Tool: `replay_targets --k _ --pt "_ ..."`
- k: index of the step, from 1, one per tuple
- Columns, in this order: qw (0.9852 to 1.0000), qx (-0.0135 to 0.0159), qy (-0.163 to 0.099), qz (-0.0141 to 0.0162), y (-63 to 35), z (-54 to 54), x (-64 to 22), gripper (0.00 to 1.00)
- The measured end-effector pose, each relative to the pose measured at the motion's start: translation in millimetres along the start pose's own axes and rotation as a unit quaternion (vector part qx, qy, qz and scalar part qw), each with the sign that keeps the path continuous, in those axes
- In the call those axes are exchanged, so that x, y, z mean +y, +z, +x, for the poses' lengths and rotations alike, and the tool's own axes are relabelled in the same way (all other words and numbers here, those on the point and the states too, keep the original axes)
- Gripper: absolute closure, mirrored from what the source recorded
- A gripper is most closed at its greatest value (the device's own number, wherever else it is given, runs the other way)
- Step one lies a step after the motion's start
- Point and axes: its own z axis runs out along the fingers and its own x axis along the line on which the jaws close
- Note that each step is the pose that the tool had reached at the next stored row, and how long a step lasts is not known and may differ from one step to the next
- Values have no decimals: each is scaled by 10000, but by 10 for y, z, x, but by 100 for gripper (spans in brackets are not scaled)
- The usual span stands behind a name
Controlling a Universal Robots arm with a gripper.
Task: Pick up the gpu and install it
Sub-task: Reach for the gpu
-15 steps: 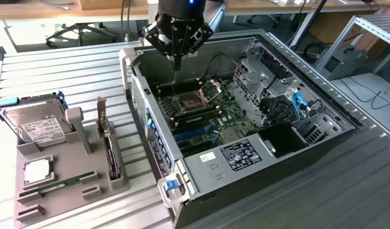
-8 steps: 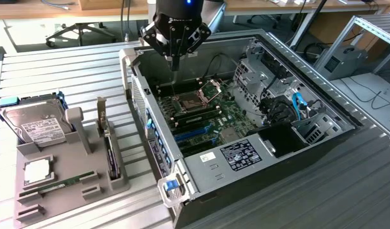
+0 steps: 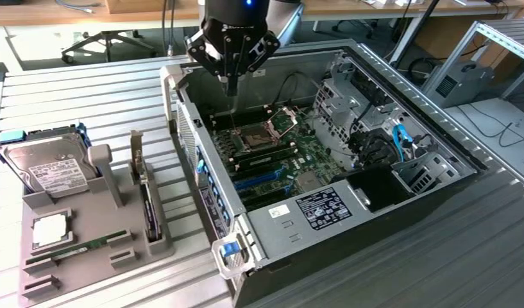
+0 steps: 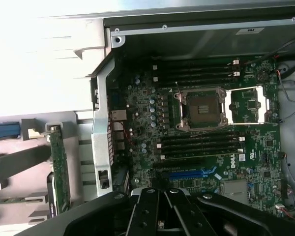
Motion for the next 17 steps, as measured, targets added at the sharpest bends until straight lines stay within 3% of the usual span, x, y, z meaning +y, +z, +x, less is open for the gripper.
replay_targets --k 17 --pt "10000 -4 0 0 -3 119 -9 89"
